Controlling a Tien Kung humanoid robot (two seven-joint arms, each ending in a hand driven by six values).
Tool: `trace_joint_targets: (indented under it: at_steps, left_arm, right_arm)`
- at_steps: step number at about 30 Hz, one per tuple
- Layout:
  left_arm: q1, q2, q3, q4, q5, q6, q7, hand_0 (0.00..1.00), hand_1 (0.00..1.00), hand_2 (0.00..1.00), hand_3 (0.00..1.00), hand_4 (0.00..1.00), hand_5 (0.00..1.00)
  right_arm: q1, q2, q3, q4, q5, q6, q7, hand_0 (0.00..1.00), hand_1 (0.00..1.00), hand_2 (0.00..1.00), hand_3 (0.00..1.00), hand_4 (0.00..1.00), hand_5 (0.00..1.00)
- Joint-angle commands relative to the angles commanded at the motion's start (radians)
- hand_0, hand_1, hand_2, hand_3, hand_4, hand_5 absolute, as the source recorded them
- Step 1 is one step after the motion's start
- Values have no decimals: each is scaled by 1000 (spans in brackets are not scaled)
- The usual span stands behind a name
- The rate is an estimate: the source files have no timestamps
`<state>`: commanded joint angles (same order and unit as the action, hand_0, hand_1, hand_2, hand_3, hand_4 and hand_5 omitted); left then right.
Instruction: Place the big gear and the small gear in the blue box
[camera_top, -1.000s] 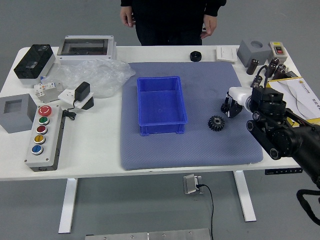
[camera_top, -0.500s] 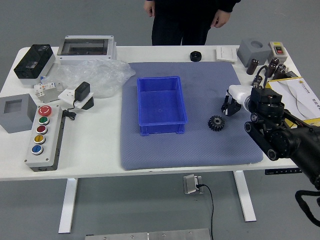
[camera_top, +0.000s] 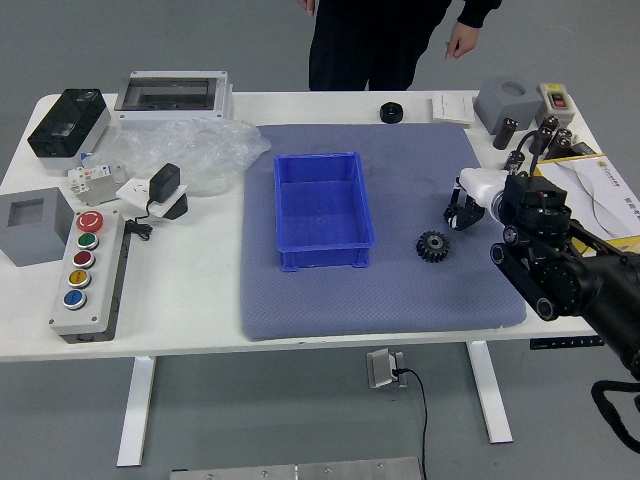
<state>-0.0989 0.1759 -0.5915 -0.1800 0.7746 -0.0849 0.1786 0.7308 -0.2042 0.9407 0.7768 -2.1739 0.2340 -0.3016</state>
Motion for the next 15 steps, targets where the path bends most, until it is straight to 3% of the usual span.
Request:
trace_joint_targets:
  at_steps: [15]
  left_arm:
    - [0, 3, -8, 0, 1, 0, -1, 825, 834, 834, 827, 512, 96]
  right_arm:
    - [9, -37, 19, 64, 6, 15, -2, 484, 353, 379, 494, 659, 179]
